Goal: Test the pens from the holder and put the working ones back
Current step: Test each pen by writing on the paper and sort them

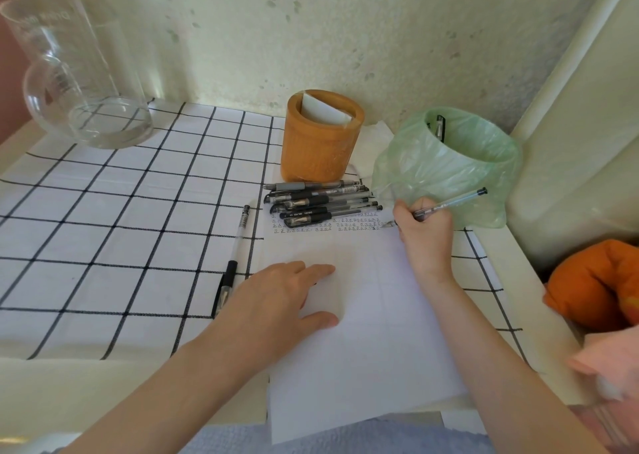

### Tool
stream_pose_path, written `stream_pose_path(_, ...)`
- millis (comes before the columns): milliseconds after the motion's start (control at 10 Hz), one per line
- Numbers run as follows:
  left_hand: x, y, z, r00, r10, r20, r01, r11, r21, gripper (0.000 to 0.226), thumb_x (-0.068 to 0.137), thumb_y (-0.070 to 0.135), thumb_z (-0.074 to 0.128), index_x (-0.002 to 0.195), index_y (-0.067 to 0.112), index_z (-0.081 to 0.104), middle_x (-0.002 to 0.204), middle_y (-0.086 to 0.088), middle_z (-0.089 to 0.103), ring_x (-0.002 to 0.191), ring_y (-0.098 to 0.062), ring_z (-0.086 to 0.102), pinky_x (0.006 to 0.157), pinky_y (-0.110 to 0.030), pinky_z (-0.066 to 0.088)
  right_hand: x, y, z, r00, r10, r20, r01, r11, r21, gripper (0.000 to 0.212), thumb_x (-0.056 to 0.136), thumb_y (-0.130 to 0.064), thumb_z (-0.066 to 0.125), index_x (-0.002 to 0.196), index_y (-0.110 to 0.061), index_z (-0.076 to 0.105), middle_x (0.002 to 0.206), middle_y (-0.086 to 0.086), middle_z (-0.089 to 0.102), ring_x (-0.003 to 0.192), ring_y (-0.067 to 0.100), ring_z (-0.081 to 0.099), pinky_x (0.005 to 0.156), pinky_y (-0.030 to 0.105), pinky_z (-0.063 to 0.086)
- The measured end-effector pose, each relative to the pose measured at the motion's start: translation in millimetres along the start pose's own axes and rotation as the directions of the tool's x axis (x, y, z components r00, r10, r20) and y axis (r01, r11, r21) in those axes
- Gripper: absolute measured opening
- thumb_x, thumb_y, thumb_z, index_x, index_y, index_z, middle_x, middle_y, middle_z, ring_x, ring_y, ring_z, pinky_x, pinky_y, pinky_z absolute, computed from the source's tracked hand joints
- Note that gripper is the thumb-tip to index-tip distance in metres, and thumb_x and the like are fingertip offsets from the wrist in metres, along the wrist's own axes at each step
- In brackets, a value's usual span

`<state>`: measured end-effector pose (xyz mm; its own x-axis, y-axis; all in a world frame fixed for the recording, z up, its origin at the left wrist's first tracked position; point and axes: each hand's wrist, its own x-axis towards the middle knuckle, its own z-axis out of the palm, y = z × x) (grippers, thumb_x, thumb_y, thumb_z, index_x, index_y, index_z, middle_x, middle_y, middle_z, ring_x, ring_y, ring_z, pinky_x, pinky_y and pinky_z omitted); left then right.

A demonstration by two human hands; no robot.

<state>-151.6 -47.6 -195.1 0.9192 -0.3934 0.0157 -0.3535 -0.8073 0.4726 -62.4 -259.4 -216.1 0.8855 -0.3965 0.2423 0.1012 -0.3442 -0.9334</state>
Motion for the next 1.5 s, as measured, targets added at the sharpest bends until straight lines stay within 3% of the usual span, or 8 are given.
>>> stream_pose_path(700,1.7,-1.0,0.8,1.0,-0.001,0.005,0.001,1.0,-0.015,0.06,0.083,0.055,0.053,0.137,0.042,0.031,0.073,0.014,0.036,0.075,-0.006,0.037,0.067,-0.02,0.032,0.6,2.0,0.0,1.0,0.003,-0.005,-0.004,1.0,-0.017,0.038,0.083,-0.006,0.058,0.056,-0.016,0.033,0.056,0.011,0.035,0.056,0.021,0.03,0.052,0.031,0.025)
stream_pose_path(900,1.2,-1.4,0.5,1.0,0.001,0.006,-0.001,1.0,-0.026,0.06,0.083,0.055,0.053,0.137,0.041,0.031,0.073,0.014,0.036,0.076,-0.006,0.037,0.068,-0.021,0.034,1.5,2.1,-0.8,1.0,0.017,-0.01,-0.016,1.0,0.023,0.039,0.08,-0.011,0.058,0.053,-0.02,0.031,0.053,0.004,0.031,0.057,0.02,0.028,0.052,0.032,0.023)
stream_pose_path(1100,1.6,-1.3,0.5,1.0,-0.006,0.005,0.006,0.999,-0.038,0.06,0.083,0.055,0.054,0.137,0.042,0.032,0.073,0.014,0.037,0.075,-0.005,0.038,0.068,-0.021,0.035,-0.2,1.1,-0.4,1.0,0.014,0.013,-0.013,1.0,-0.01,0.036,0.08,-0.002,0.057,0.056,-0.014,0.033,0.056,0.01,0.034,0.057,0.02,0.028,0.052,0.029,0.024)
stream_pose_path(1500,1.0,1.2,-2.2,1.0,-0.015,0.021,0.015,1.0,-0.015,0.06,0.083,0.056,0.053,0.137,0.042,0.031,0.074,0.014,0.037,0.075,-0.005,0.039,0.067,-0.021,0.034,-0.4,-0.3,-0.5,1.0,-0.002,-0.003,0.002,1.0,-0.004,0.036,0.079,-0.001,0.055,0.057,-0.015,0.031,0.055,0.006,0.029,0.058,0.021,0.027,0.053,0.032,0.023)
